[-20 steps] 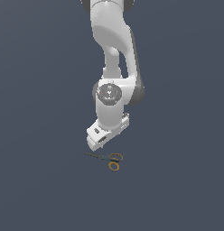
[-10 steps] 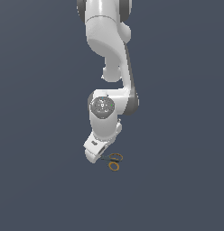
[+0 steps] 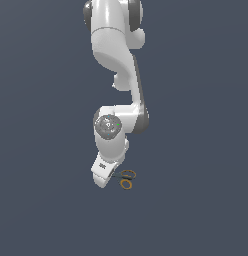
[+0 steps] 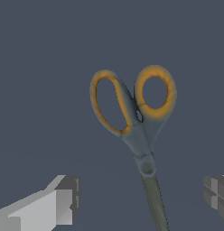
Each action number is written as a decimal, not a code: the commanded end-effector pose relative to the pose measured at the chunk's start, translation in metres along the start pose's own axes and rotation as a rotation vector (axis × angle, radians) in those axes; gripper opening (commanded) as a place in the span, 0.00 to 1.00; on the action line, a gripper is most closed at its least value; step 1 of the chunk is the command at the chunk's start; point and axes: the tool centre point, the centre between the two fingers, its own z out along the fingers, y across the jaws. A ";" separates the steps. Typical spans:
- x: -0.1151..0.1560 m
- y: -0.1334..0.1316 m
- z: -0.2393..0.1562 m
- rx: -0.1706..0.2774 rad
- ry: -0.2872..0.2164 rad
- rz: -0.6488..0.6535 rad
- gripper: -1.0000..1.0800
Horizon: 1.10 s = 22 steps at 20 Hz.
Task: Pick up the object and move it to a goal position.
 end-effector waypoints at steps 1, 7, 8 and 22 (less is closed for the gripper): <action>0.000 0.002 0.002 -0.001 0.001 -0.020 0.96; -0.001 0.003 0.004 -0.001 0.002 -0.025 0.96; -0.001 0.003 0.005 -0.001 0.002 -0.025 0.96; -0.001 0.003 0.054 -0.002 0.002 -0.030 0.96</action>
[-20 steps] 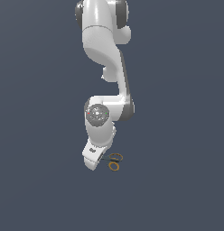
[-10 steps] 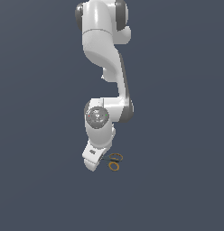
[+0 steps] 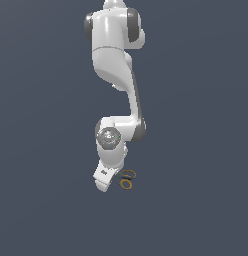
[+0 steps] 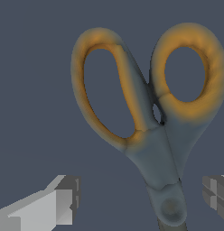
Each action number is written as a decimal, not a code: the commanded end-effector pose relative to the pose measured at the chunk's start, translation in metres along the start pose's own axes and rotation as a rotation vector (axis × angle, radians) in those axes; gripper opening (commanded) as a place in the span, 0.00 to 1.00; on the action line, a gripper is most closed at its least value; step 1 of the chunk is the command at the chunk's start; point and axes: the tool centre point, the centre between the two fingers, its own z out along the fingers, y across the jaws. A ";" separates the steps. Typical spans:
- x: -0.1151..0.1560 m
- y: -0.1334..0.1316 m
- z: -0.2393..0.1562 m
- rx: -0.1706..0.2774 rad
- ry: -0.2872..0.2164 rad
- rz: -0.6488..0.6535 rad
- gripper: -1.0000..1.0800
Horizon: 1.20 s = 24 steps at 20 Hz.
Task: Pick up the object and move it to a goal position.
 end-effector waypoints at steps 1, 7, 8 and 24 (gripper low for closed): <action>0.001 0.001 0.002 0.000 0.000 0.000 0.96; 0.001 0.001 0.002 0.000 0.000 0.000 0.00; 0.001 0.001 0.002 0.000 0.000 0.000 0.00; 0.009 -0.016 -0.018 0.000 0.000 -0.001 0.00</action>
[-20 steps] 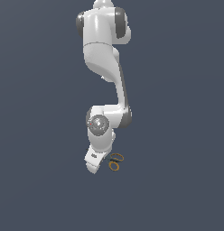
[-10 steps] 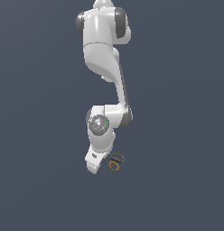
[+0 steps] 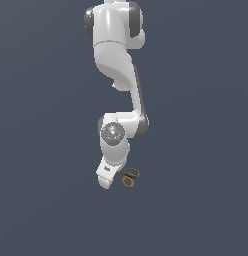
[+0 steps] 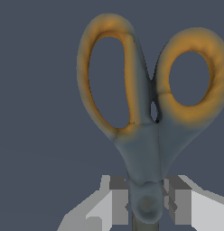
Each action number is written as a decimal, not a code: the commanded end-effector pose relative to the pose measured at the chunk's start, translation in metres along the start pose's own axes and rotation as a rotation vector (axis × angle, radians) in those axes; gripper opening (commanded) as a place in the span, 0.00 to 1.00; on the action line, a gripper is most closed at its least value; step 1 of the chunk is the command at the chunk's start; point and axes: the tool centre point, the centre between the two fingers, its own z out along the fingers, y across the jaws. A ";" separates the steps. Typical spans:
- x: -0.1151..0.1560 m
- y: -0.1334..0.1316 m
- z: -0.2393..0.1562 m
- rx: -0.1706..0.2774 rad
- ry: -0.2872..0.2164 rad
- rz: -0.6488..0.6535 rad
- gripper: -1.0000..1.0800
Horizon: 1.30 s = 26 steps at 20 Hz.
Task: Pick up the object and move it to a goal position.
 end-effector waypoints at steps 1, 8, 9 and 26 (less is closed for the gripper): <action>0.004 -0.007 -0.009 -0.002 0.000 -0.001 0.00; 0.021 -0.041 -0.045 -0.002 0.000 -0.001 0.00; 0.024 -0.048 -0.052 -0.002 0.000 -0.001 0.00; 0.090 -0.176 -0.193 -0.003 -0.003 -0.001 0.00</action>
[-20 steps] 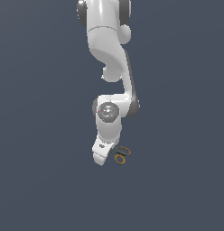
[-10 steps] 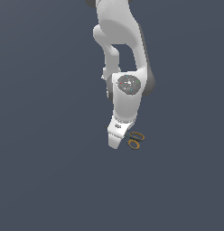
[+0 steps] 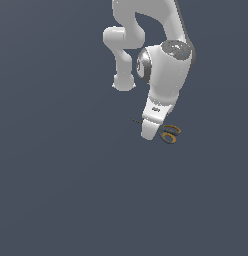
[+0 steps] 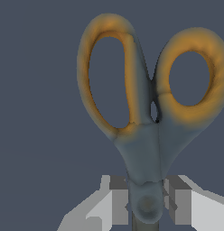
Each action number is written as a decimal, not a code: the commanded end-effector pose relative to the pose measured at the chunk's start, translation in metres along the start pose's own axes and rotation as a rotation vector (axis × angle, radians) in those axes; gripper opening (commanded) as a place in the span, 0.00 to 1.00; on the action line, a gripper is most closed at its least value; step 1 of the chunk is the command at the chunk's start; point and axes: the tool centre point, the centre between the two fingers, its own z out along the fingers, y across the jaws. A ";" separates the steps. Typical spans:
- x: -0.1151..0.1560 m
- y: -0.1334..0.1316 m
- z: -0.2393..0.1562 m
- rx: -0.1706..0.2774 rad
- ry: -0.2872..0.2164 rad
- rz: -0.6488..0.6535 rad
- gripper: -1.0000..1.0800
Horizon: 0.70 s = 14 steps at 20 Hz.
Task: Pick up the object and move it to a goal position.
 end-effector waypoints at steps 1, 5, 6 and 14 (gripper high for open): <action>0.009 -0.018 -0.020 -0.001 0.000 0.000 0.00; 0.023 -0.042 -0.048 0.000 0.001 0.000 0.00; 0.026 -0.046 -0.054 0.000 0.001 0.000 0.00; 0.041 -0.068 -0.083 0.001 0.003 0.001 0.00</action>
